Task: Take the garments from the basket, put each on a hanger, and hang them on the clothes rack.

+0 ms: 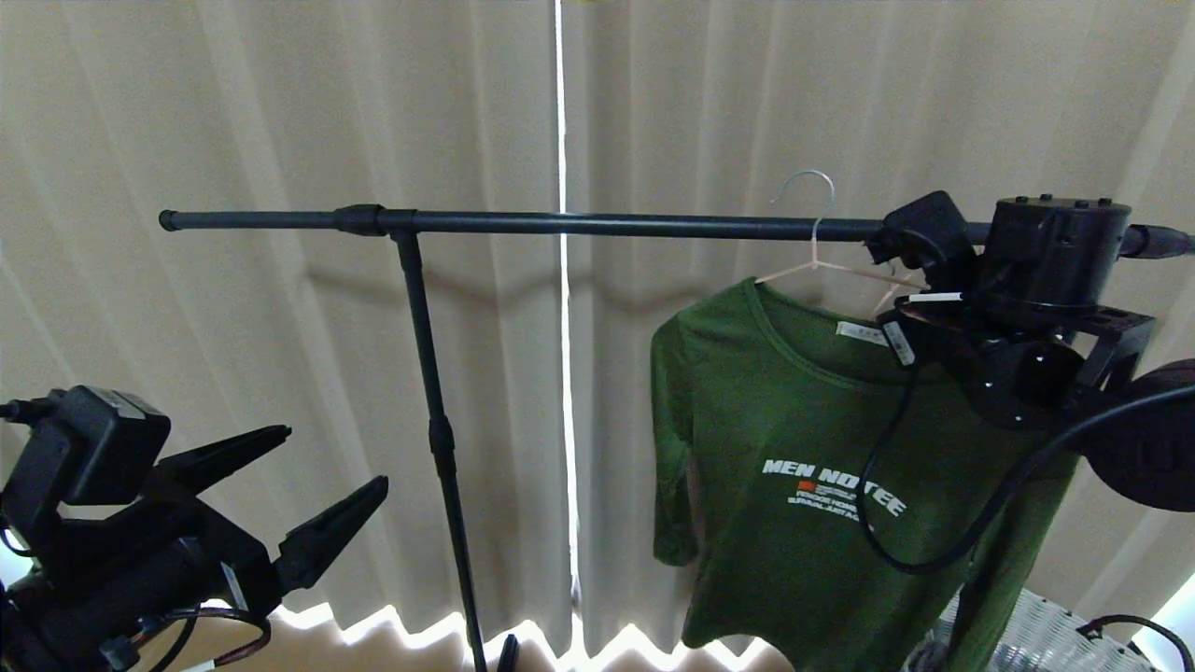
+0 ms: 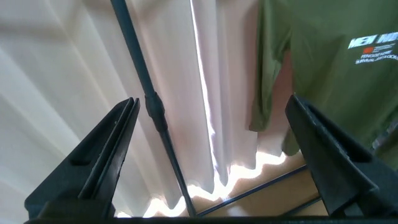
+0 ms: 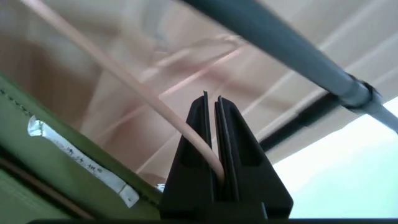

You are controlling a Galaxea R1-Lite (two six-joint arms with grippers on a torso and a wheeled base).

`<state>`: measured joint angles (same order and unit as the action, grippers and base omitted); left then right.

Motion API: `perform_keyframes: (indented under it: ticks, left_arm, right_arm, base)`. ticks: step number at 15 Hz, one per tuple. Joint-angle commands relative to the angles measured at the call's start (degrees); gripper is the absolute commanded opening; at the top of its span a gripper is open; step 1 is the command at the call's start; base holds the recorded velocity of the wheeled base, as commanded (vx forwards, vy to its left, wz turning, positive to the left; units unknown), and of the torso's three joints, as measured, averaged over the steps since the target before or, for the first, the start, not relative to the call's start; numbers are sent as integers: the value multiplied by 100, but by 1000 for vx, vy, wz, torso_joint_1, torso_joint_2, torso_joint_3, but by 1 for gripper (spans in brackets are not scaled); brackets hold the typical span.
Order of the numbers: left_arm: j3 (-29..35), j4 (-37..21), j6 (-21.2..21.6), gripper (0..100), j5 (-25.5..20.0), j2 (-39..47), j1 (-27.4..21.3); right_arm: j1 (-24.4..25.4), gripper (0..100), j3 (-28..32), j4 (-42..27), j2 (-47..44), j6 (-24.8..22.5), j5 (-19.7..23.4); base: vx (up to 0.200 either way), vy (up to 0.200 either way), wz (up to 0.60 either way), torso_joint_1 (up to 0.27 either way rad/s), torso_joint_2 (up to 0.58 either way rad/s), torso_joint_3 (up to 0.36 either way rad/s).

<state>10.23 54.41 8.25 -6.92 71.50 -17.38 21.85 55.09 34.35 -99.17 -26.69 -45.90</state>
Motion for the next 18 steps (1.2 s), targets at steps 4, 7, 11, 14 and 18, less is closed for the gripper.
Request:
perform_keyframes:
  ticks: [4,7,11,14,18]
  left_arm:
    - [-30,0,1,100,-2,5,-55]
    - [-30,0,1,100,-2,22,-63]
    - [-30,0,1,100,-2,31,-81]
    - [-30,0,1,100,-2,31,-81]
    - [-47,0,1,100,-2,22,-81]
  right_arm:
    - [232,0,107,19,-454,-47,-121]
    - [320,0,116,36,-516,-47,-121]
    - [522,0,169,45,-542,-47,-121]
    - [725,0,265,54,-639,-47,-112]
    - [786,0,283,36,-647,-47,-112]
  base:
    - [0,0,0,0,0,0]
    - [0,0,0,0,0,0]
    - [0,0,0,0,0,0]
    - [0,0,0,0,0,0]
    - [0,0,0,0,0,0]
